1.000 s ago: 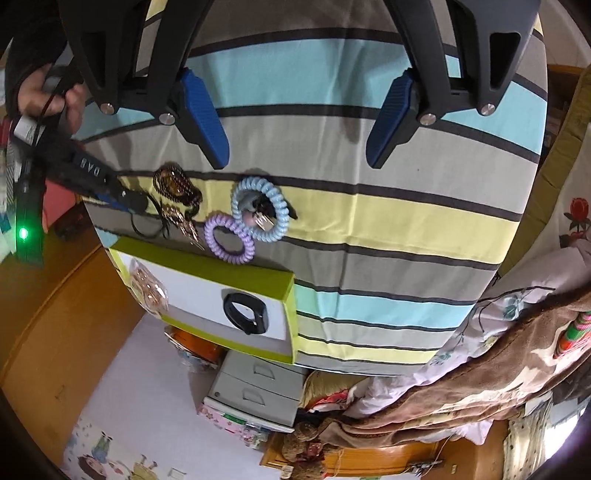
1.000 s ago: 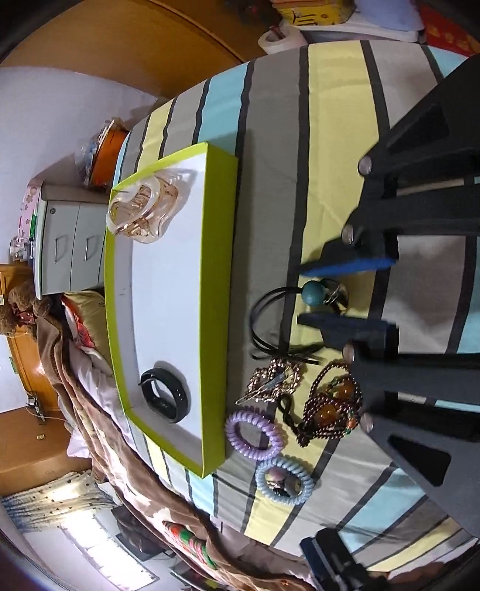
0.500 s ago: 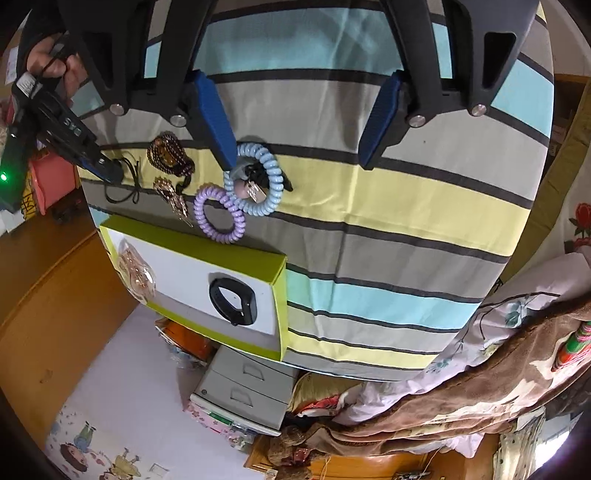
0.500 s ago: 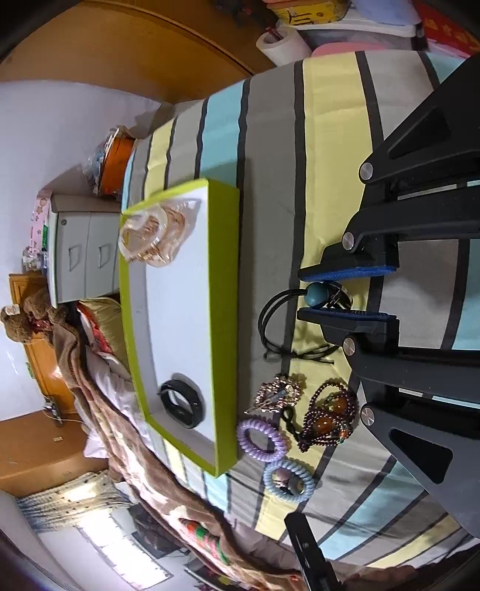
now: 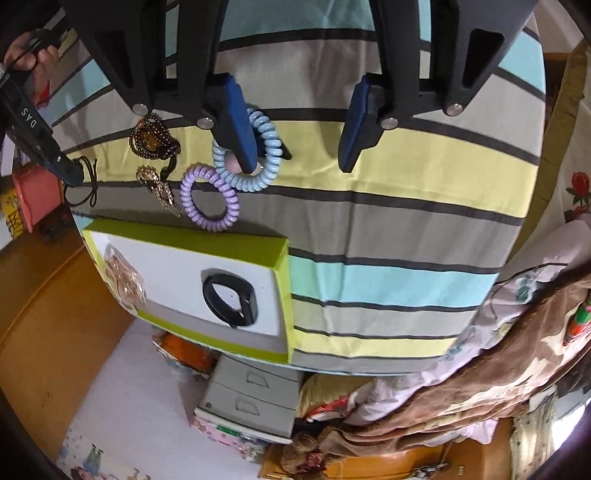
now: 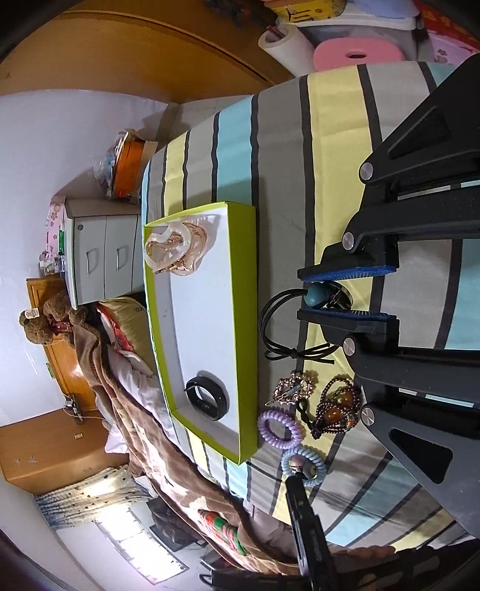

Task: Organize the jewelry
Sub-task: 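Grasp the teal-bead black hair tie with the right tool while the left grasps the blue coil tie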

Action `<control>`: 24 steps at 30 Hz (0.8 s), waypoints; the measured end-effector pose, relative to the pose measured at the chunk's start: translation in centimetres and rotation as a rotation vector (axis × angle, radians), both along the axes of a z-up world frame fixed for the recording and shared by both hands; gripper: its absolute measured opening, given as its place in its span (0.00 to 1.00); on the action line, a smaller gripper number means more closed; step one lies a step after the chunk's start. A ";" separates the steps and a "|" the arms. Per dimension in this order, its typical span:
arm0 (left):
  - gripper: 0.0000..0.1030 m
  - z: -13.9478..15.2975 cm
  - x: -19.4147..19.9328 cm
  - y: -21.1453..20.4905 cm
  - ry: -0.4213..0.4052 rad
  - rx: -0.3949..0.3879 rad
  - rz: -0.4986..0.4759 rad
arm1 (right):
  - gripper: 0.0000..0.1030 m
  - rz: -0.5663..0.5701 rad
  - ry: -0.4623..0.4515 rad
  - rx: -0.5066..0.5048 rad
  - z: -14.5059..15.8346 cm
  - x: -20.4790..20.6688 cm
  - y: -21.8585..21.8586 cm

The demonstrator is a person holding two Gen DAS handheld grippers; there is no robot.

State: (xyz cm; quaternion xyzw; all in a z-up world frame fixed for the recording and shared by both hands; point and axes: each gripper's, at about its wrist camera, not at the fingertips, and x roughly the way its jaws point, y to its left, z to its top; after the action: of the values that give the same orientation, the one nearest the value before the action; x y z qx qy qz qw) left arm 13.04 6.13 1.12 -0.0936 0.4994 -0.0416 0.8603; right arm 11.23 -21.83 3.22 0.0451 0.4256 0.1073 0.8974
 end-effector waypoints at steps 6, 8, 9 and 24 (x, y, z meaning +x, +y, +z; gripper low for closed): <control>0.24 0.1 0.2 -1.0 -0.018 0.016 -0.052 | 0.14 0.003 -0.004 0.013 0.0 0.1 -0.2; 0.21 0.0 0.4 -1.4 -0.010 0.020 -0.067 | 0.14 0.005 -0.003 0.015 0.0 0.1 -0.1; 0.21 -0.1 0.5 -1.5 -0.008 0.016 -0.073 | 0.14 0.005 -0.004 0.015 0.0 0.1 -0.2; 0.10 -0.1 0.6 -1.3 0.006 -0.047 -0.093 | 0.14 -0.005 -0.011 0.024 0.3 0.2 -0.3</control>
State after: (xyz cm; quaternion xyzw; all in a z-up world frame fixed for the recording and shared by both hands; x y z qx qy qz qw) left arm 13.63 4.83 0.98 -0.0905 0.5045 -0.0930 0.8536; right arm 11.39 -22.15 3.49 0.0563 0.4193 0.1105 0.8993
